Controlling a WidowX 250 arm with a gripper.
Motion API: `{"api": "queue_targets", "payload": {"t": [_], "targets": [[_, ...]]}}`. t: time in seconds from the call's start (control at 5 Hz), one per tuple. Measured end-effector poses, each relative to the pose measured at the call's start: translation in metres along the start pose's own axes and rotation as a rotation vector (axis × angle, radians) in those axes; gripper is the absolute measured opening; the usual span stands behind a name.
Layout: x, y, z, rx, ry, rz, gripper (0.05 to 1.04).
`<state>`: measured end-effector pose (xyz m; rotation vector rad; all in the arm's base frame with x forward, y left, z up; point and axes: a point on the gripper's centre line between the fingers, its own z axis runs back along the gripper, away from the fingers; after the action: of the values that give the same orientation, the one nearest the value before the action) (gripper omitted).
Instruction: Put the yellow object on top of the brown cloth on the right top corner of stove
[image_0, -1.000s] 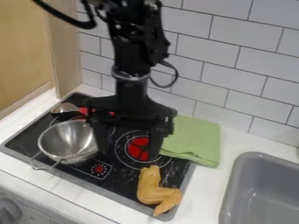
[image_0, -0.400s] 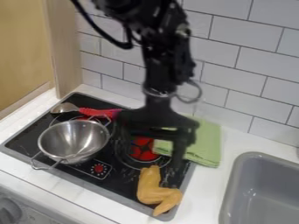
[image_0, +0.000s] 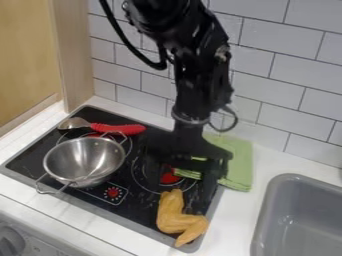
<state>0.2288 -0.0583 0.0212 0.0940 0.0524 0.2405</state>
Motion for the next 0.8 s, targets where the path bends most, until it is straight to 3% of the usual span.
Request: {"api": "queue_targets", "payload": {"t": [0.4,0.8], "targets": [[-0.003,0.003,-0.02,0.013,0.038,-0.01,0.998],[0.003,0.0,-0.025,0.008,0.028,0.002,0.951]]}}
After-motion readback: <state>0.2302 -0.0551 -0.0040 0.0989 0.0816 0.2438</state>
